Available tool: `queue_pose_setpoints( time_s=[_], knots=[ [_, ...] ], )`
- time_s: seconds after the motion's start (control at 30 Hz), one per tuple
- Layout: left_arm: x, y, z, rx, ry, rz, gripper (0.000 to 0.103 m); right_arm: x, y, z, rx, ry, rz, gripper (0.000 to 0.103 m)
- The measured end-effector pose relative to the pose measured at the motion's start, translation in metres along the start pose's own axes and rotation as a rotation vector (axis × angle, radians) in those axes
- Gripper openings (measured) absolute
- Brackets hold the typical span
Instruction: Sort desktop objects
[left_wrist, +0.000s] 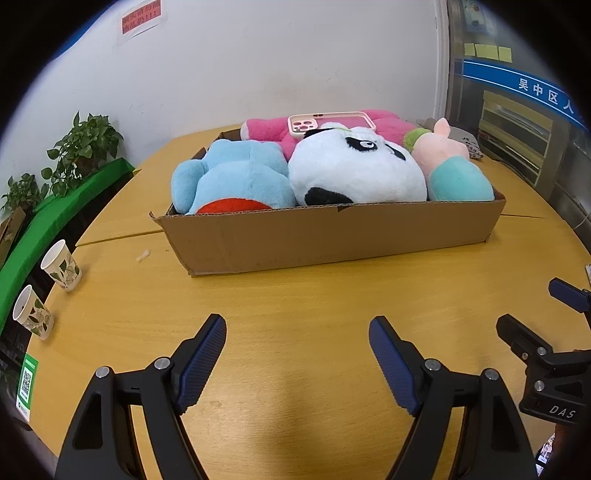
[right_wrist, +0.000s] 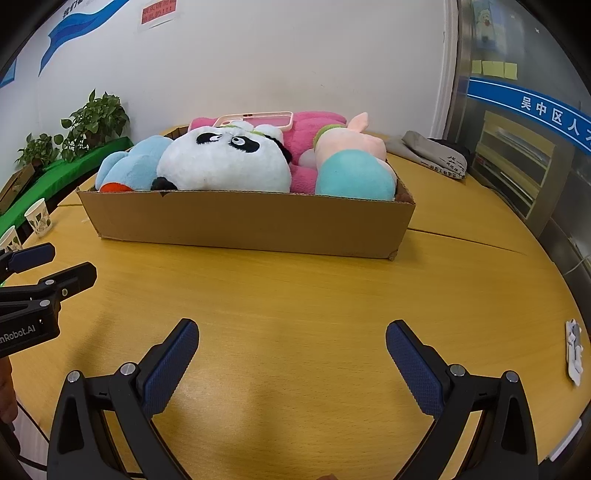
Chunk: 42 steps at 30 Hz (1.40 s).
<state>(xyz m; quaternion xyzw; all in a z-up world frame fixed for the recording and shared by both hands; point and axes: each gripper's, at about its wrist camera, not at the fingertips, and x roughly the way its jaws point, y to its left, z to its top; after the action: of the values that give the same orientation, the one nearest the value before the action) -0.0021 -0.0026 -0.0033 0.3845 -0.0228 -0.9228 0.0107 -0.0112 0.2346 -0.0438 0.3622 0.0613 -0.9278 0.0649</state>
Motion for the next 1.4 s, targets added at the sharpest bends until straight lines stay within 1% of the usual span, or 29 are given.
queue_pose_setpoints(
  time_s=[0.2, 0.27, 0.4, 1.1, 1.4],
  knots=[
    [0.006, 0.005, -0.002, -0.024, 0.017, -0.025, 0.080, 0.000, -0.002, 0.000, 0.006, -0.002, 0.003, 0.103],
    [0.009, 0.008, -0.003, -0.027, 0.037, -0.039, 0.080, 0.000, -0.002, 0.000, 0.009, -0.002, 0.004, 0.103],
    [0.014, 0.012, -0.002, -0.045, 0.053, -0.039, 0.080, 0.000, -0.004, 0.000, 0.013, -0.004, 0.006, 0.103],
    [0.014, 0.027, -0.002, -0.076, 0.043, -0.061, 0.080, 0.001, -0.003, 0.002, 0.009, -0.008, 0.006, 0.103],
    [0.017, 0.034, -0.002, -0.081, 0.044, -0.082, 0.080, 0.003, 0.001, 0.006, -0.001, -0.005, 0.002, 0.103]
  ],
)
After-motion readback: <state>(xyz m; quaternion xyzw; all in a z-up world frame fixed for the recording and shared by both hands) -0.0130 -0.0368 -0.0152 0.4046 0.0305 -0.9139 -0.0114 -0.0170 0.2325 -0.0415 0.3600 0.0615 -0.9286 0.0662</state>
